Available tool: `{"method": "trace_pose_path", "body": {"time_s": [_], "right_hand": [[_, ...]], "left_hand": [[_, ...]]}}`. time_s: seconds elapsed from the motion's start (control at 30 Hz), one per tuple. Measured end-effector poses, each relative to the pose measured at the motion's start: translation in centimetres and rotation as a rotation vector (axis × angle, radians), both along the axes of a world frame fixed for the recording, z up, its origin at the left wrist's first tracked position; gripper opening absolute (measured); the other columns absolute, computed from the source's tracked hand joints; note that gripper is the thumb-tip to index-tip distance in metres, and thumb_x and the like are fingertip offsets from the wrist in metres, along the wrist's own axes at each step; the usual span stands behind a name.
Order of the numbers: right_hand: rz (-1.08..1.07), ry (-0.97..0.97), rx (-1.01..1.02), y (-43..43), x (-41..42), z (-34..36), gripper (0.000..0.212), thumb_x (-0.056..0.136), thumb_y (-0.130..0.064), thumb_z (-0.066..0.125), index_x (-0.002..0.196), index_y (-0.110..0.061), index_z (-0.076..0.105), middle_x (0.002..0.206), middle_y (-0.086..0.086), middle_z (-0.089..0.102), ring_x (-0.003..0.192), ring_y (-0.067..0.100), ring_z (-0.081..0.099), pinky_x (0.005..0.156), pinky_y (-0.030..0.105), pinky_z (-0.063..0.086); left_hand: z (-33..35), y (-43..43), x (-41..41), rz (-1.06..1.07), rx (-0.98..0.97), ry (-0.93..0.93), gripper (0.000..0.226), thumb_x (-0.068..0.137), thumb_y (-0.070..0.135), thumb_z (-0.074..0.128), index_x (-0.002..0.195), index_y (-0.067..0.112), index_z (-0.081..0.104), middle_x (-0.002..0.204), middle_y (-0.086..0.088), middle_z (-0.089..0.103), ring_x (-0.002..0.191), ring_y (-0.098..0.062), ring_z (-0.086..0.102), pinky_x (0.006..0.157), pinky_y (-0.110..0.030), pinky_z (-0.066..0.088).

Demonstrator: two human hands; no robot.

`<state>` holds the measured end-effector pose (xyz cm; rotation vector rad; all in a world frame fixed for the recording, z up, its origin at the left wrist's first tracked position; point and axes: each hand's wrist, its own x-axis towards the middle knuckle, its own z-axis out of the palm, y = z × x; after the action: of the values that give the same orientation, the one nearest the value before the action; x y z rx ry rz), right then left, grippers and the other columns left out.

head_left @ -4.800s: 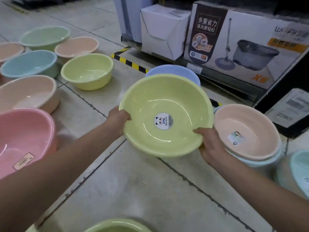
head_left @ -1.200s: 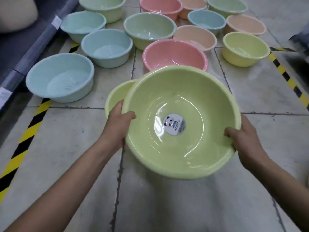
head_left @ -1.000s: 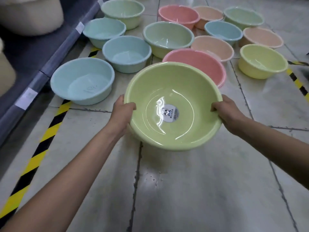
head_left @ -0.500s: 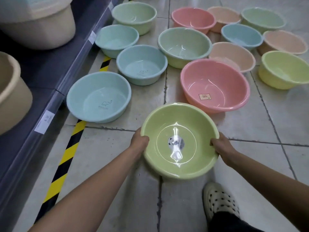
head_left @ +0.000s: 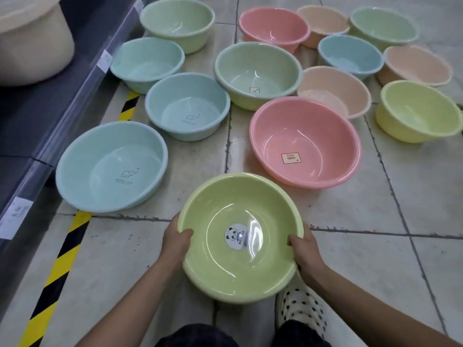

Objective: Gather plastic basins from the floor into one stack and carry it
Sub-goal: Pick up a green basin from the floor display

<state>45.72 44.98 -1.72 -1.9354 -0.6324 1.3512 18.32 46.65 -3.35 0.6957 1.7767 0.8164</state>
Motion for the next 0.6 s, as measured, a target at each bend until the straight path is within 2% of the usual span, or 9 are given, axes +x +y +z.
{"method": "trace_pose_path", "body": {"time_s": [0.1,0.17,0.23,0.3,0.4,0.5,0.6], "right_hand": [[0.068,0.033,0.036,3.1,0.4,2.1,0.061,0.079,0.011,0.042,0.128,-0.022,0.058,0.107,0.007,0.070,0.094,0.026,0.069,0.073,0.040,0.059],[0.089,0.063,0.064,5.5,0.7,5.3,0.065,0.075,0.009,0.044,0.127,-0.027,0.061,0.105,0.004,0.073,0.093,0.025,0.069,0.077,0.041,0.060],[0.095,0.093,0.089,7.9,1.5,9.5,0.067,0.072,0.005,0.046,0.122,-0.035,0.063,0.103,0.001,0.073,0.091,0.024,0.070,0.077,0.041,0.060],[0.073,0.116,0.088,10.1,2.6,14.2,0.064,0.075,0.007,0.045,0.116,-0.040,0.061,0.101,-0.001,0.073,0.087,0.022,0.069,0.073,0.039,0.060],[0.006,0.148,0.082,12.1,5.0,21.7,0.063,0.080,0.009,0.043,0.121,-0.037,0.056,0.099,-0.002,0.069,0.083,0.019,0.067,0.069,0.035,0.058],[-0.050,0.134,0.064,12.7,7.8,28.5,0.059,0.081,0.008,0.044,0.125,-0.030,0.056,0.101,0.003,0.067,0.085,0.022,0.066,0.067,0.035,0.057],[-0.114,0.136,-0.002,12.1,10.8,35.0,0.053,0.083,0.006,0.045,0.125,-0.025,0.055,0.100,0.006,0.067,0.083,0.024,0.065,0.061,0.031,0.053]], "left_hand": [[2.1,1.7,-0.1,0.095,0.001,-0.041,0.050,0.082,-0.014,0.051,0.117,0.020,0.060,0.095,-0.004,0.069,0.080,-0.021,0.065,0.066,-0.030,0.052],[4.9,3.2,0.1,0.151,-0.007,-0.068,0.044,0.083,-0.012,0.055,0.118,0.014,0.063,0.102,-0.013,0.071,0.084,-0.029,0.068,0.075,-0.040,0.057],[9.3,5.0,0.8,0.169,0.011,-0.073,0.044,0.085,-0.010,0.056,0.119,0.018,0.062,0.107,-0.013,0.070,0.091,-0.031,0.067,0.084,-0.047,0.056],[14.5,6.9,1.9,0.174,0.041,-0.028,0.050,0.086,-0.009,0.055,0.125,0.023,0.058,0.109,-0.006,0.066,0.096,-0.029,0.063,0.085,-0.042,0.053],[21.9,9.7,4.0,0.127,0.054,0.005,0.054,0.086,-0.003,0.057,0.133,0.025,0.055,0.115,-0.001,0.065,0.102,-0.027,0.063,0.092,-0.047,0.052],[29.0,11.7,6.7,0.092,-0.013,0.003,0.040,0.086,0.006,0.059,0.122,0.024,0.061,0.109,-0.005,0.070,0.100,-0.032,0.067,0.088,-0.055,0.055],[36.4,12.9,9.7,0.042,-0.048,-0.013,0.035,0.085,0.005,0.058,0.114,0.024,0.065,0.103,-0.006,0.071,0.093,-0.031,0.069,0.083,-0.055,0.057]]}}
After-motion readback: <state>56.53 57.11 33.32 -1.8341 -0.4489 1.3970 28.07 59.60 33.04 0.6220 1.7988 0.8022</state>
